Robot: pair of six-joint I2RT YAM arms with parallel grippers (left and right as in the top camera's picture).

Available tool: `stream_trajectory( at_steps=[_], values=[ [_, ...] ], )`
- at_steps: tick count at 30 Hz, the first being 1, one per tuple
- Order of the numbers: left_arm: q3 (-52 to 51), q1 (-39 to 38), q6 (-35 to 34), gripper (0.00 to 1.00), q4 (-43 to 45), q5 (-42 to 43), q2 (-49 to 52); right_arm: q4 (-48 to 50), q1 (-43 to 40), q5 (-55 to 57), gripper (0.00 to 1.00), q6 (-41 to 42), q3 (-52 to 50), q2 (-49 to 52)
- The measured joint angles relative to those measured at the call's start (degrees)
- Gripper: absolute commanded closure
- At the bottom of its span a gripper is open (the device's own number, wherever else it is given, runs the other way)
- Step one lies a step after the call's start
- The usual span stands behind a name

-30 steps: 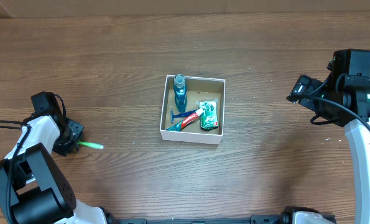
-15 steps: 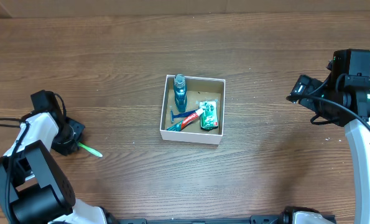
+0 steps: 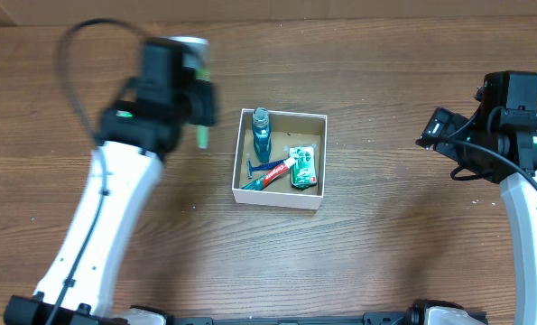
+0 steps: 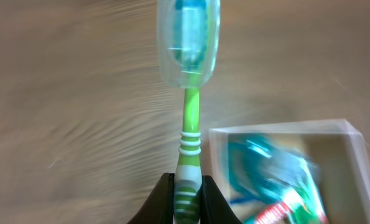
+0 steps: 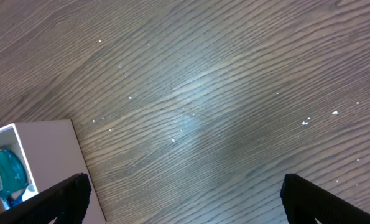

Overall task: Pack container
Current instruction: 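Lower the toothbrush with the left gripper into the box and release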

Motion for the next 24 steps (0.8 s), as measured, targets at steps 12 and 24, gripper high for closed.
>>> stream_trajectory(
  at_steps=[12, 24],
  values=[
    [0.00, -16.57, 24.50, 0.85, -0.04, -0.22, 9.77, 0.13, 0.00, -0.04, 0.00, 0.02, 0.00, 0.00],
    [0.00, -16.59, 25.35, 0.69, -0.02, 1.29, 21.44, 0.13, 0.00, -0.02, 0.00, 0.02, 0.00, 0.00]
  ],
)
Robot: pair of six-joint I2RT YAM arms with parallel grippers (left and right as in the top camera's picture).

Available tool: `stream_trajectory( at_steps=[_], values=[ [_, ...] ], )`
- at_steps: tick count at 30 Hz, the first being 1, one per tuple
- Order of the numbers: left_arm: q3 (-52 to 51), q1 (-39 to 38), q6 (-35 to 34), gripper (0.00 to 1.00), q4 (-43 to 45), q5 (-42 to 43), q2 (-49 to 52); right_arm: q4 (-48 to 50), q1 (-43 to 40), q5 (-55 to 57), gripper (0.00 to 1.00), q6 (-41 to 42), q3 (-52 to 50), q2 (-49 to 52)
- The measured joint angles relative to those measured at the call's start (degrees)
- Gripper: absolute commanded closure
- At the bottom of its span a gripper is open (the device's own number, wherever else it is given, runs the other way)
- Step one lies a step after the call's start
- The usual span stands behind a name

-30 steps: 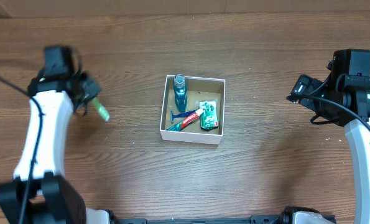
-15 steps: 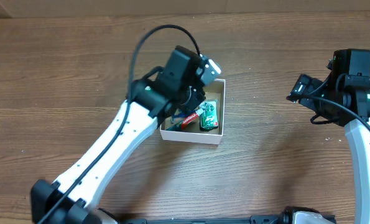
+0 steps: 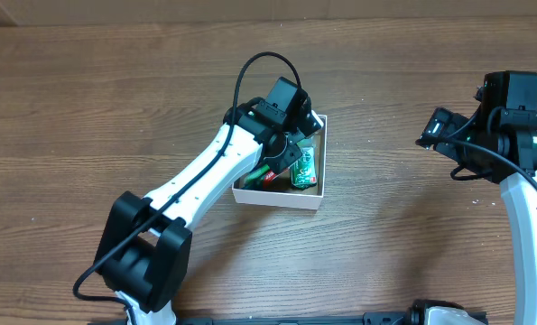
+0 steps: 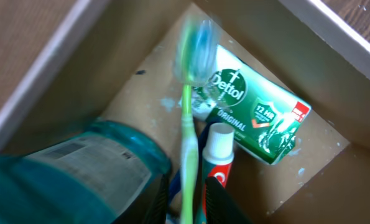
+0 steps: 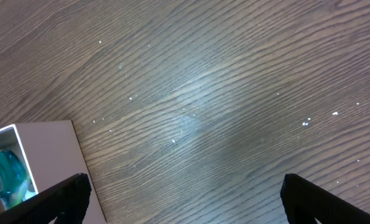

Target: Pack container

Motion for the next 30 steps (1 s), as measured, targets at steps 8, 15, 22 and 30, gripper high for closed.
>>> stream_trajectory(
  at_steps=[8, 15, 22, 30],
  values=[
    [0.00, 0.00, 0.00, 0.50, -0.07, 1.09, 1.09, -0.07, 0.00, 0.00, 0.00, -0.02, 0.00, 0.00],
    [3.41, 0.00, -1.09, 0.48, -4.76, 0.63, -4.59, 0.04, 0.00, 0.00, 0.00, -0.02, 0.00, 0.00],
    [6.71, 1.27, -7.08, 0.19, -6.10, -9.09, -21.68, 1.99, 0.26, -1.46, 0.00, -2.73, -0.02, 0.00],
    [6.78, 22.32, -26.67, 0.00, -10.58, -14.56, -24.98, 12.02, 11.76, -0.24, 0.00, -7.76, -0.04, 0.79]
  ],
)
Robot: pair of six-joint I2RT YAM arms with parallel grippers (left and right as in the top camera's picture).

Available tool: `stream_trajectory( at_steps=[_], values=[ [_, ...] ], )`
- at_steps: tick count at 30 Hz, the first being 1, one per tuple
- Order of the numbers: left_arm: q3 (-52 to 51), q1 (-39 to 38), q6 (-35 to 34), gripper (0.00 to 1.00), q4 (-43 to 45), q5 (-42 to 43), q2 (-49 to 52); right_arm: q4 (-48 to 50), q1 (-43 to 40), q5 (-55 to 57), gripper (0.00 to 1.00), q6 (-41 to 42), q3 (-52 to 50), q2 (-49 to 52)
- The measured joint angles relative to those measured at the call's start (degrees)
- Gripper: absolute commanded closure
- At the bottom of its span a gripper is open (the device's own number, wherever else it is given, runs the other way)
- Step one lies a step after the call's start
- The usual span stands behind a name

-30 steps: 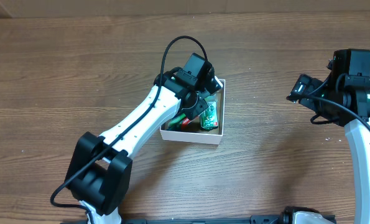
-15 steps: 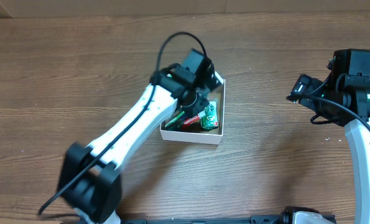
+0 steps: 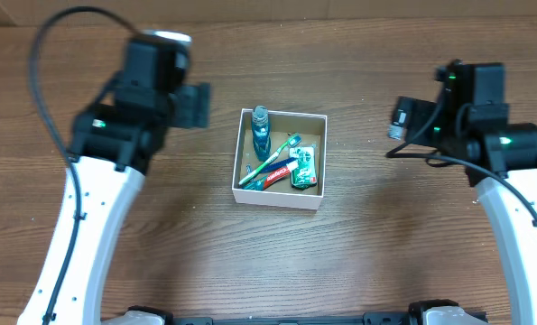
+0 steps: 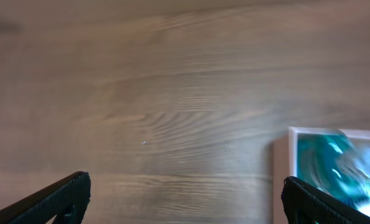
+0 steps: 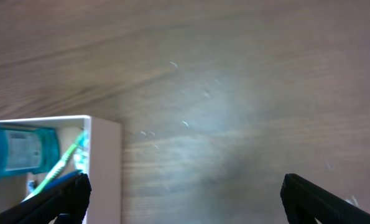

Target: Pack container

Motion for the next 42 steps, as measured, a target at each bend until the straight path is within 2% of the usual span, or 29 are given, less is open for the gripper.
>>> stream_trajectory(
  at_steps=[4, 7, 12, 17, 21, 24, 26, 31, 36, 39, 42],
  values=[
    [0.00, 7.98, -3.98, 0.00, -0.24, 1.25, 1.09, 4.57, 2.19, 0.48, 0.00, 0.04, 0.00, 5.49],
    [-0.02, 10.73, -4.90, 0.00, -1.38, 1.66, 2.56, 7.74, 2.16, 0.46, 0.00, 0.04, -0.11, 9.66],
    [-0.02, 11.30, -5.60, 0.00, -1.29, 2.10, 3.72, 11.28, 2.16, 0.44, 0.00, 0.02, -0.22, 11.04],
    [-0.02, 11.30, -5.49, 0.00, -3.91, 4.04, 3.65, 8.04, 2.16, 0.44, 0.00, 0.96, -0.26, 10.40],
    [-1.55, 11.30, -5.35, 0.00, -4.72, 4.94, 0.98, 7.67, 2.16, 0.39, 0.00, 2.25, -0.44, 5.16],
    [-7.13, 11.30, -5.35, 0.00, -1.79, 5.14, -5.79, 8.55, 2.16, 1.16, 0.00, 3.26, -2.14, -1.31],
    [-13.81, 11.30, -5.35, 0.00, 0.83, 5.33, -14.23, 10.19, 2.16, 2.03, 0.00, 3.74, -5.29, -6.49],
    [-30.56, 11.30, -5.84, 0.00, 6.01, 5.31, -34.60, 13.57, 2.23, 2.86, 0.00, 4.37, -18.47, -18.47],
    [-40.92, 11.30, -9.92, 0.00, 4.39, 3.78, -51.30, 12.61, 2.21, 3.02, 0.00, 4.59, -29.86, -31.65],
    [-44.98, 11.30, -12.46, 0.00, 3.54, 2.73, -56.72, 10.88, 2.23, 3.06, 0.00, 4.59, -31.80, -37.83],
    [-46.99, 11.30, -13.51, 0.00, 3.17, 2.36, -57.44, 10.08, 2.21, 3.06, 0.00, 4.59, -31.87, -39.15]
  ],
)
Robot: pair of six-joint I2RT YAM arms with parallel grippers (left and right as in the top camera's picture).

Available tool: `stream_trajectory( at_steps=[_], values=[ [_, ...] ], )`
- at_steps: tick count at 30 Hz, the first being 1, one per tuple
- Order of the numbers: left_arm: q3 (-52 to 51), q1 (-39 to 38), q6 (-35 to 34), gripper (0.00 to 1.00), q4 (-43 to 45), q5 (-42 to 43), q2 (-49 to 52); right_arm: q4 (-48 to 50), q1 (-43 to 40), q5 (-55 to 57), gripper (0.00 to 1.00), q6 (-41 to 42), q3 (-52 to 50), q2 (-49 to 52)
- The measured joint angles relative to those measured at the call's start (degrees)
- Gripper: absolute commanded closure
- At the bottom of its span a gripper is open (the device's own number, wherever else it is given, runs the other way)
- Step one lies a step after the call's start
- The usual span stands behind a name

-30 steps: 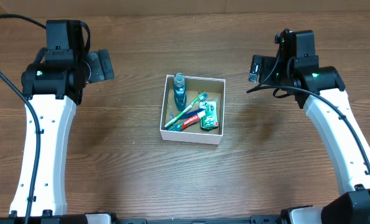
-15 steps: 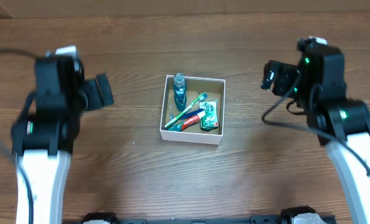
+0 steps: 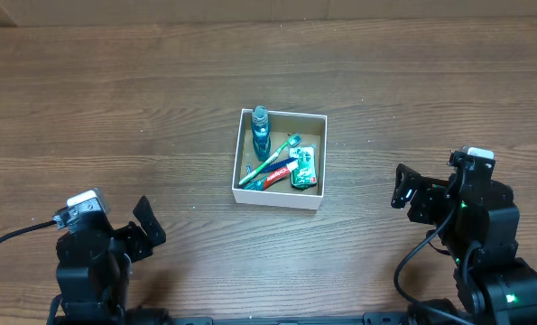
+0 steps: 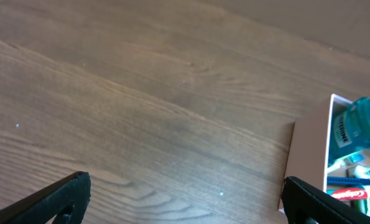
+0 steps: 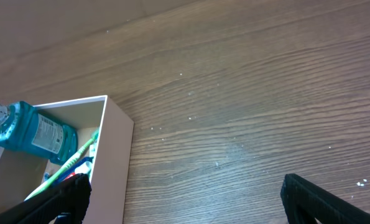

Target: Pack container

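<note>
The white cardboard box [image 3: 277, 197] sits mid-table. Inside it lie a blue mouthwash bottle [image 3: 260, 131], a green toothbrush [image 3: 275, 161], a red-and-white toothpaste tube [image 3: 282, 171] and a green soap packet [image 3: 304, 167]. My left gripper [image 3: 151, 226] is open at the front left, far from the box, with nothing between its fingers [image 4: 60, 199]. My right gripper [image 3: 405, 197] is open at the front right, also empty. The left wrist view catches the box [image 4: 309, 162] and bottle [image 4: 359, 124] at its right edge. In the right wrist view the box [image 5: 113, 162] and bottle [image 5: 32, 127] are at the left.
Bare brown wooden tabletop [image 3: 115, 108] surrounds the box on every side. Both arm bases stand at the front edge of the table. No other loose objects show.
Both arms have drawn back from beside the box to the front edge of the table. Both grippers are still open and empty. The box's contents have not moved.
First my left gripper held the green toothbrush in the air, left of the box. Then it was down inside the box with it. After that it stood open to the left, the toothbrush lying in the box. Now both arms are back at the front.
</note>
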Motion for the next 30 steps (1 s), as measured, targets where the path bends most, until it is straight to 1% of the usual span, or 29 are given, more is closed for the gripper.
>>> stream_trajectory(
  at_steps=[7, 15, 19, 21, 24, 25, 27, 29, 30],
  values=[
    [-0.42, 0.00, -0.28, 0.00, -4.61, -0.11, 0.02, -0.17, 0.02, 0.02, 0.00, 0.00, -0.24, 1.62],
    [-0.61, 0.00, -0.44, 0.00, -6.16, -0.11, 0.02, -0.22, 0.02, 0.02, 0.00, 0.00, -0.24, 3.48],
    [-0.63, 0.00, -0.44, 0.00, -6.19, -0.11, 0.02, -2.34, 0.02, 0.26, 0.00, -0.02, -0.46, 2.29],
    [-0.63, 0.00, -0.44, 0.00, -6.21, -0.11, 0.02, -1.92, 0.02, 0.42, 0.00, -0.26, -1.46, -1.01],
    [-0.63, 0.00, -0.44, 0.00, -6.29, -0.13, 0.02, 0.74, 0.00, 0.44, 0.00, -1.42, -5.11, -9.79],
    [-0.66, 0.00, -0.44, 0.00, -6.25, -0.11, 0.00, 3.63, 0.02, 0.39, 0.00, -1.79, -8.11, -14.40],
    [-0.72, 0.00, -0.44, 0.00, -6.34, -0.13, 0.00, 6.12, 0.02, -0.13, 0.00, -2.05, -12.96, -21.51],
    [-0.72, 0.00, -0.44, 0.00, -6.34, -0.13, 0.02, 7.91, 0.02, -0.81, 0.00, -2.40, -17.55, -27.23],
    [-0.72, 0.00, -0.44, 0.00, -6.32, -0.13, 0.00, 10.51, 0.02, -1.36, 0.00, -2.49, -20.37, -30.42]
  ],
)
